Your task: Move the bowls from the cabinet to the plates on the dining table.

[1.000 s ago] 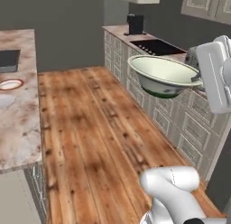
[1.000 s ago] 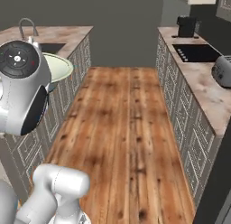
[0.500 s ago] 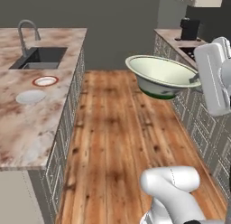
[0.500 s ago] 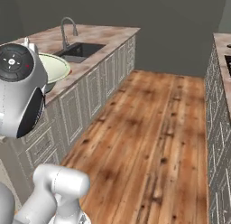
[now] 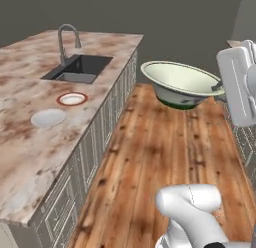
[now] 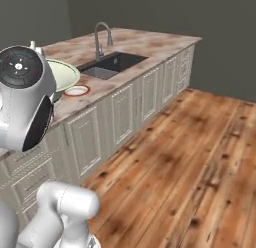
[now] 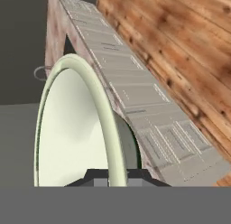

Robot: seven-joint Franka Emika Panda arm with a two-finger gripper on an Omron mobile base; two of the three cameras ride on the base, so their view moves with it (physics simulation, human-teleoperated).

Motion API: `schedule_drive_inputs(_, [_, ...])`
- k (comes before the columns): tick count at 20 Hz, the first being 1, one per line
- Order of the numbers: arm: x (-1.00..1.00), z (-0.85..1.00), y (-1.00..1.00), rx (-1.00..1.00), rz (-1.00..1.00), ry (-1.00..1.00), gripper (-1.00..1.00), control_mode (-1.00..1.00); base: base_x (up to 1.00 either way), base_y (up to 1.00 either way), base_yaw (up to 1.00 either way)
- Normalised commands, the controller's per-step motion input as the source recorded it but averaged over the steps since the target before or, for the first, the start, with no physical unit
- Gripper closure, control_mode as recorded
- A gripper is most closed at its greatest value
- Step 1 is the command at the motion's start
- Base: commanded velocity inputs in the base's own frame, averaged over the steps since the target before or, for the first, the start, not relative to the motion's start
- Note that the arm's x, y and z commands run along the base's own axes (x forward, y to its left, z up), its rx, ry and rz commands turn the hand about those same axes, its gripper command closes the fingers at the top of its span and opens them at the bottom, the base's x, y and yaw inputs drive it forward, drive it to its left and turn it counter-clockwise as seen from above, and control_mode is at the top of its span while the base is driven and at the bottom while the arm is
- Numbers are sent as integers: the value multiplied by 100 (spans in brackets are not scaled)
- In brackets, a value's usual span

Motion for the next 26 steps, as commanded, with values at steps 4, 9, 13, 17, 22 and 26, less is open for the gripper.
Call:
schedule_drive_inputs(4, [0, 0, 0, 0, 0, 0, 100, 100, 99, -56, 51])
schedule_drive_inputs(9, [0, 0, 0, 0, 0, 0, 100, 100, 66, -49, 54])
schedule_drive_inputs(13, [0, 0, 0, 0, 0, 0, 100, 100, 38, -41, 55])
schedule_drive_inputs(17, [0, 0, 0, 0, 0, 0, 100, 100, 32, -48, 52])
schedule_drive_inputs(22, [0, 0, 0, 0, 0, 0, 100, 100, 30, -81, 42])
schedule_drive_inputs(26, [0, 0, 0, 0, 0, 0, 100, 100, 26, -98, 31])
